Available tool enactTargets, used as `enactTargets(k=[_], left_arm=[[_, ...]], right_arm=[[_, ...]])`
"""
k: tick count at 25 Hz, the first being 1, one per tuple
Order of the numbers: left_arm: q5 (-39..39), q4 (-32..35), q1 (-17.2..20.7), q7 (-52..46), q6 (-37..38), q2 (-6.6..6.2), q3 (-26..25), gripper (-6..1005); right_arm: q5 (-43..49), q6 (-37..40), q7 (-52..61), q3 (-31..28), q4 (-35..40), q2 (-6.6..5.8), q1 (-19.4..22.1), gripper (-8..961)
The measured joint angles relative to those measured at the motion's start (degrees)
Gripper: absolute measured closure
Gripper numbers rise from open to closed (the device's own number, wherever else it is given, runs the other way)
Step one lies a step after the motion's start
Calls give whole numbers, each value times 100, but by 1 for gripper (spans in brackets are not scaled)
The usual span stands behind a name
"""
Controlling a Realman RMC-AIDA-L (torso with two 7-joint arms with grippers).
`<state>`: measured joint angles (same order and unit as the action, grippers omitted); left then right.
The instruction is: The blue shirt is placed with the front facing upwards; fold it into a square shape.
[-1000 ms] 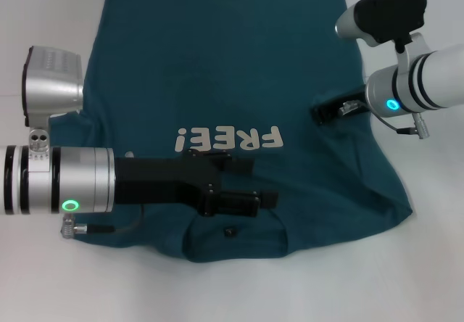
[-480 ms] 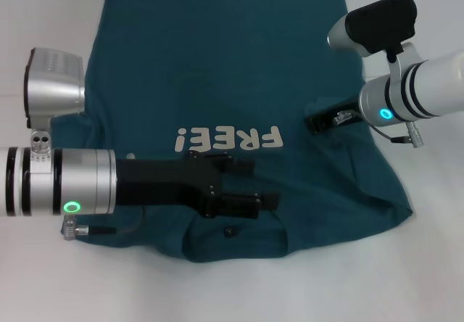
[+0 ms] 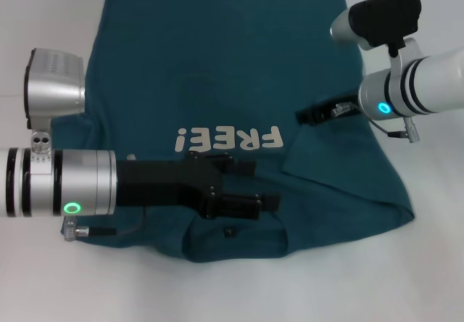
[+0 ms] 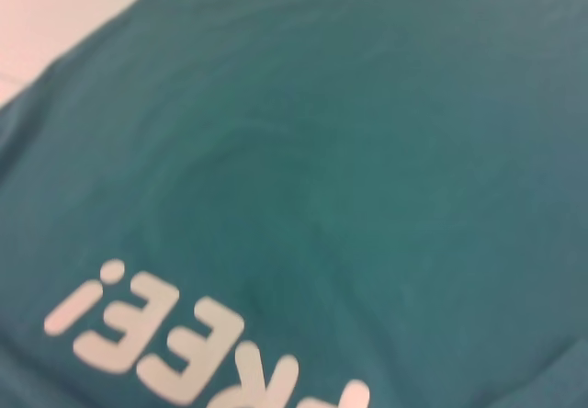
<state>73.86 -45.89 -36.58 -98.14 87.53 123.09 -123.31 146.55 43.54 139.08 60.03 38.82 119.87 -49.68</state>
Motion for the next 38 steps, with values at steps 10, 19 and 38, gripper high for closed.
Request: enactTargets(k=[10, 19, 38], left_arm=[[22, 7, 46, 5, -17, 27, 0, 125], [108, 14, 46, -6, -49, 69, -26, 124], [684, 679, 4, -218, -1094, 76, -543, 124]], right_arm=[[-903, -322, -651, -5, 32, -18, 47, 277], [-1118, -493, -821, -60, 115, -42, 161, 74], [-6021, 1906, -6448, -661, 382, -72, 2069, 8]])
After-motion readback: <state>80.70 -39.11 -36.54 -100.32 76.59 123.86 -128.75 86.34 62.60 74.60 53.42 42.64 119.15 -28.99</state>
